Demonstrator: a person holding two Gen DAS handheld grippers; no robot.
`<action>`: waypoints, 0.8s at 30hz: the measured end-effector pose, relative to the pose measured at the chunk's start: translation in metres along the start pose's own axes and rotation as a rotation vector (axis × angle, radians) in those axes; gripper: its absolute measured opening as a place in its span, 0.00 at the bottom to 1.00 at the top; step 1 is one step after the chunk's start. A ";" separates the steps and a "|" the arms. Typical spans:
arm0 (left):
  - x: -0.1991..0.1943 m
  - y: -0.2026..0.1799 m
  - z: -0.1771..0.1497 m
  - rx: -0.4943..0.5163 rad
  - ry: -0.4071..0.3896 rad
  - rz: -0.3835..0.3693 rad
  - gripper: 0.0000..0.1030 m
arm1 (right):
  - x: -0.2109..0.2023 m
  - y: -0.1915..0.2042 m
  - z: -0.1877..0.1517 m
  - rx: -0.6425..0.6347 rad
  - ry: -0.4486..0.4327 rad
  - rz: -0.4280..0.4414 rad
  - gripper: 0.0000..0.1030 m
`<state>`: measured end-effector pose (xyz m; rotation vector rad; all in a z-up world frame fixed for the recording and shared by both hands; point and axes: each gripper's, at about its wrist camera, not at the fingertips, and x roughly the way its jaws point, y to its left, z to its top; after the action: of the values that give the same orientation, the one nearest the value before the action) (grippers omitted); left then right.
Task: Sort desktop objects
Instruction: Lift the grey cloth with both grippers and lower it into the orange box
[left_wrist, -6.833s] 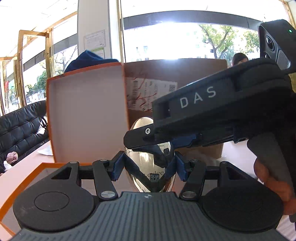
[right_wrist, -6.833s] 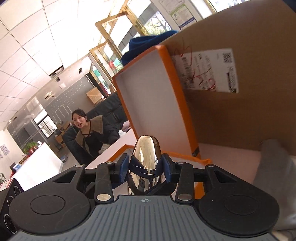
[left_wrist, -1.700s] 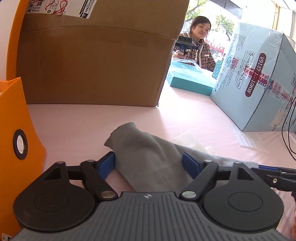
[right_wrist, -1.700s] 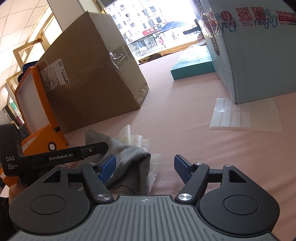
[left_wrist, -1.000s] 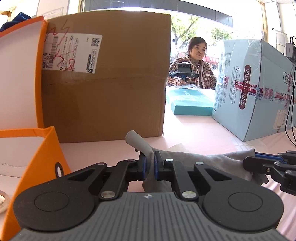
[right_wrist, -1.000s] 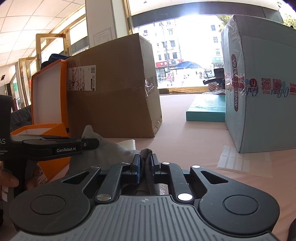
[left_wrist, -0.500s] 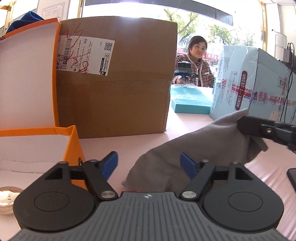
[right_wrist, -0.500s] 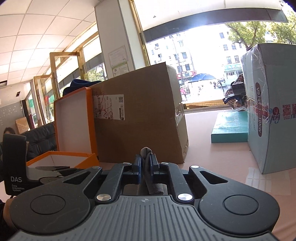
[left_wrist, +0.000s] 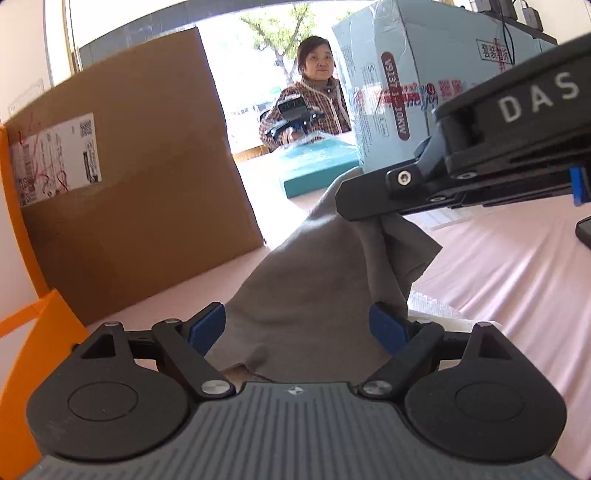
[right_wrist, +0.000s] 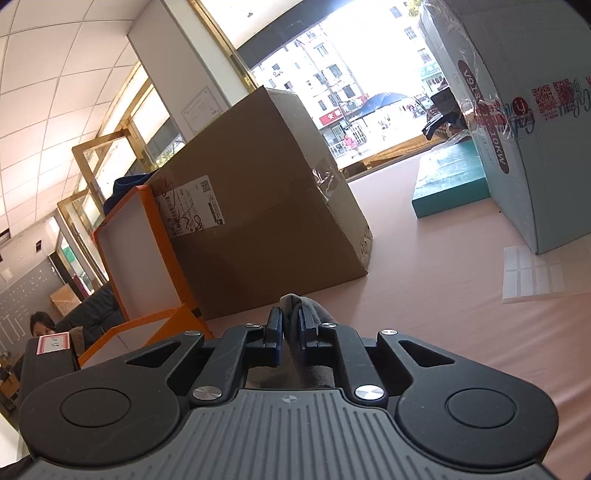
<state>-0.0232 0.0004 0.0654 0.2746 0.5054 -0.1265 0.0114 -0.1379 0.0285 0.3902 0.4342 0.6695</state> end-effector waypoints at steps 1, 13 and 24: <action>0.008 0.002 -0.001 -0.024 0.030 -0.017 0.79 | 0.002 -0.004 0.000 0.015 0.009 0.000 0.08; 0.015 0.028 -0.013 -0.216 0.048 -0.110 0.02 | 0.008 -0.017 -0.003 0.078 0.032 0.037 0.08; -0.002 0.045 -0.015 -0.259 0.005 -0.139 0.01 | 0.002 -0.014 -0.002 0.095 0.004 0.060 0.08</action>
<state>-0.0234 0.0480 0.0647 -0.0135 0.5394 -0.1939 0.0190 -0.1466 0.0200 0.4929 0.4606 0.7094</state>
